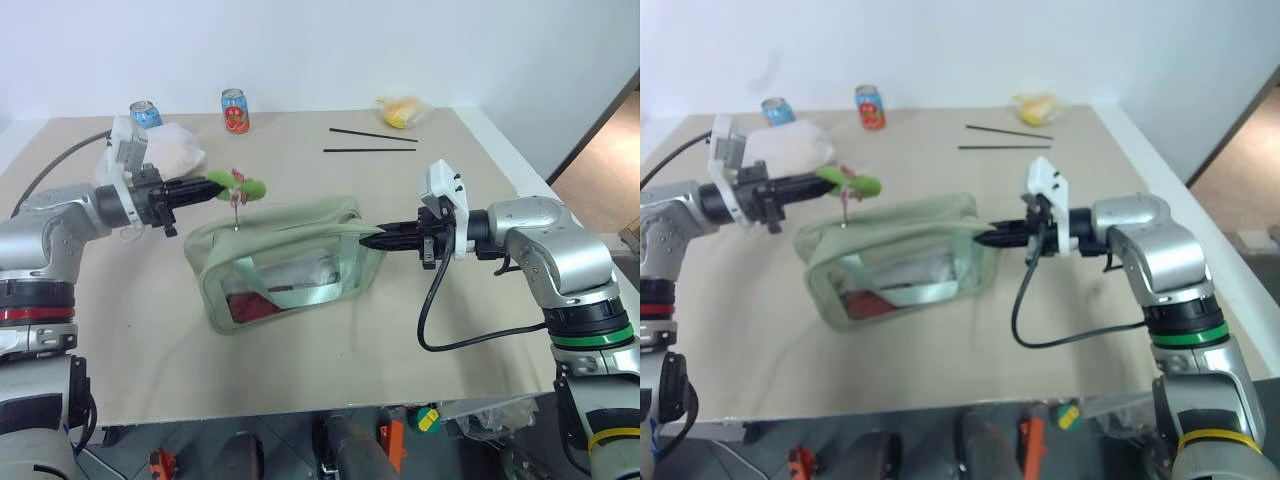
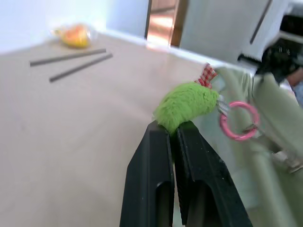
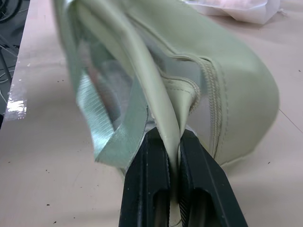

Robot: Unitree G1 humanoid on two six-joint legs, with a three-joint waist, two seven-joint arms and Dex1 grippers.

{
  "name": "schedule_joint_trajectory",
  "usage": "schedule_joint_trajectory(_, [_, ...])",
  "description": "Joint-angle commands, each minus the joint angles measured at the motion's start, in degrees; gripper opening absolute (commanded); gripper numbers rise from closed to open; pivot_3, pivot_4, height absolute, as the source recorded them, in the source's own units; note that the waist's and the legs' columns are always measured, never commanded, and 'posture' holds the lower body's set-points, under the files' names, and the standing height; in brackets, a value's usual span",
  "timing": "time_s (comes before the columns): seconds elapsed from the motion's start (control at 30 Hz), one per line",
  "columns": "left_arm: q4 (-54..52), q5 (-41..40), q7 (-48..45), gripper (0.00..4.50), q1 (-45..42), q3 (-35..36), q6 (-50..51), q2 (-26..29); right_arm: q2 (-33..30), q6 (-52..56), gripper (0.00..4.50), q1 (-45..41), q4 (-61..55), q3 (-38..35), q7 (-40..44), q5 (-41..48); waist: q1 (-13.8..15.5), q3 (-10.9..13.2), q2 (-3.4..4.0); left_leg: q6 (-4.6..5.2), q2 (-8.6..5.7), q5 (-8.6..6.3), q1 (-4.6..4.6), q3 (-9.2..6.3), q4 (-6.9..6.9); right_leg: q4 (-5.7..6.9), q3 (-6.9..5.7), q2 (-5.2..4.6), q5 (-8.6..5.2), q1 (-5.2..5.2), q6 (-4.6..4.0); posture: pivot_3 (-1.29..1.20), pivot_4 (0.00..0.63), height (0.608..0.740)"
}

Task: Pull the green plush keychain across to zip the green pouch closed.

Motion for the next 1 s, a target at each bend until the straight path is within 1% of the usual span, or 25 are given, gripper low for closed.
schedule_joint_trajectory(0.03, [-7.44,-2.61,-2.38,0.05,0.43,0.31,0.62,1.17,-0.37,-0.58,0.00,-1.34,-0.87,-1.17,0.22,0.33,0.01,0.00,-0.01,0.00,0.01,0.00,-0.01,-0.02,0.00,0.00,-0.01,0.01,0.00,0.00,0.00,0.00,0.150,0.740])
schedule_joint_trajectory(0.2, [-16.29,-2.73,-7.03,0.05,3.59,-3.00,1.32,4.38,-0.27,-0.68,0.00,-1.26,-0.83,-1.09,0.19,0.25,-0.01,0.01,0.00,0.00,0.00,0.00,0.02,0.00,0.00,0.03,0.02,0.00,0.00,0.00,0.00,0.00,0.150,0.740])
schedule_joint_trajectory(0.37, [-19.40,-3.18,-8.18,0.05,3.49,-3.90,1.93,6.15,-0.02,-0.81,0.00,-1.34,-0.69,-0.90,0.11,0.14,0.01,0.01,0.00,-0.01,-0.01,0.01,0.05,-0.02,0.04,0.08,-0.01,0.01,0.00,0.01,0.00,0.00,0.150,0.740])
schedule_joint_trajectory(0.4, [-20.22,-2.82,-9.26,0.05,4.03,-4.60,1.79,7.21,0.02,-0.87,0.00,-1.36,-0.62,-0.89,0.10,0.12,0.00,0.01,0.00,-0.01,-0.01,0.01,0.07,-0.01,0.04,0.09,0.00,0.02,0.00,0.01,0.00,0.00,0.150,0.740])
schedule_joint_trajectory(0.5, [-21.86,3.34,-13.10,0.05,7.94,-8.58,-5.74,10.89,0.13,-0.99,0.00,-1.43,-0.48,-0.82,0.17,0.10,-0.14,0.02,0.02,-0.01,0.02,0.01,0.10,0.02,0.02,0.09,0.05,0.06,-0.01,0.00,-0.02,0.00,0.150,0.740])
schedule_joint_trajectory(0.53, [-21.76,4.78,-13.46,0.05,8.63,-9.24,-8.23,11.32,0.19,-1.00,0.00,-1.50,-0.40,-0.77,0.16,0.06,-0.09,0.02,0.02,-0.01,0.02,0.01,0.13,0.04,-0.03,0.09,0.07,0.06,-0.03,0.00,-0.04,0.00,0.150,0.740])
schedule_joint_trajectory(0.57, [-21.33,5.46,-13.01,0.05,8.63,-9.28,-9.73,11.03,0.26,-1.05,0.00,-1.54,-0.31,-0.73,0.14,0.01,-0.04,0.02,0.02,-0.01,0.02,0.01,0.13,0.03,-0.03,0.09,0.06,0.06,-0.03,0.00,-0.05,0.00,0.150,0.740])
schedule_joint_trajectory(0.67, [-16.94,5.89,-7.41,0.05,4.00,-6.99,-13.00,6.74,0.43,-1.19,0.00,-1.61,-0.12,-0.55,0.23,-0.11,0.04,0.02,0.02,-0.01,0.02,0.01,0.11,0.01,0.00,0.10,0.01,0.06,-0.03,0.01,-0.05,0.00,0.150,0.740])
schedule_joint_trajectory(0.77, [-14.81,3.47,-4.04,0.05,-0.09,-4.16,-12.97,3.55,0.53,-1.19,0.00,-1.63,-0.18,-0.51,0.28,-0.13,0.11,0.02,0.00,0.05,0.00,0.04,0.06,-0.04,0.18,0.13,-0.04,0.05,0.02,0.05,0.03,0.00,0.150,0.740])
schedule_joint_trajectory(0.87, [-16.13,2.66,-4.86,0.05,0.74,-3.62,-14.22,3.09,0.55,-1.13,0.00,-1.70,-0.09,-0.49,0.38,-0.18,-0.24,0.03,0.02,0.06,0.01,0.04,0.07,0.09,0.19,0.15,0.12,0.06,0.04,0.03,0.05,0.00,0.150,0.740])
schedule_joint_trajectory(1.0, [-17.63,1.88,-6.50,0.05,2.81,-3.82,-14.94,3.95,0.39,-1.01,0.00,-1.50,-0.30,-0.68,0.42,-0.06,-0.15,0.03,0.02,0.09,0.06,0.02,0.11,0.15,0.09,0.15,0.20,0.11,0.02,-0.01,0.02,0.00,0.150,0.740])
